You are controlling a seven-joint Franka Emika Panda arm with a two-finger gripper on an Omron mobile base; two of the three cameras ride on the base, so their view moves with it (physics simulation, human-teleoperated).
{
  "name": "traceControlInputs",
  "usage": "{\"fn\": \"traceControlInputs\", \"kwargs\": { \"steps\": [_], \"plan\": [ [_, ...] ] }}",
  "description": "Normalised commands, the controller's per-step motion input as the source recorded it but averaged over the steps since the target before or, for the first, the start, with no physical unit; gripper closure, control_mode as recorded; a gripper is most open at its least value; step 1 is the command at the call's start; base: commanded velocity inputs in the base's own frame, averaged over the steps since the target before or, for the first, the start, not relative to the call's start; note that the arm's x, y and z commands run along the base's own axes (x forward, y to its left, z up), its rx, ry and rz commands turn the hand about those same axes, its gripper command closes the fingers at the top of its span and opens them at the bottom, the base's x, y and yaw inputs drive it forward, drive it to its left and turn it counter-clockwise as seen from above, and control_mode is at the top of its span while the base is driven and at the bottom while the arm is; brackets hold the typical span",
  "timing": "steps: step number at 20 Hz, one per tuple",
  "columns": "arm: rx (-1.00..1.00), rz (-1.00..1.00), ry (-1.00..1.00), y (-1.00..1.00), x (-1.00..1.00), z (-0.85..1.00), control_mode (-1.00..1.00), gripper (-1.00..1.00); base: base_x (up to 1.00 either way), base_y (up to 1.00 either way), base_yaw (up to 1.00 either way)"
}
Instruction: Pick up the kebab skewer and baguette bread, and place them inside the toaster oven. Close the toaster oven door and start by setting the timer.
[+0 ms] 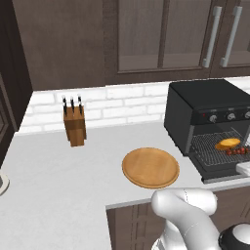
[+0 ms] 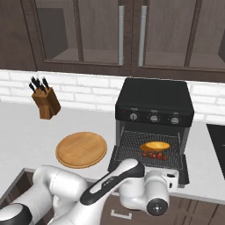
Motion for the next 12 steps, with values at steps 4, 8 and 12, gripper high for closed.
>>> {"fn": "traceControlInputs", "kwargs": {
  "steps": [4,8,12],
  "plan": [
    [0.00,0.00,0.00,0.00,0.00,-0.04,-1.00,-1.00,0.00,0.00,0.00],
    [0.00,-0.03,0.00,0.01,0.00,0.00,-1.00,-1.00,0.00,0.00,0.00],
    [0.00,-0.01,0.00,0.04,0.01,-0.02,-1.00,-1.00,0.00,0.00,0.00]
  ]
}}
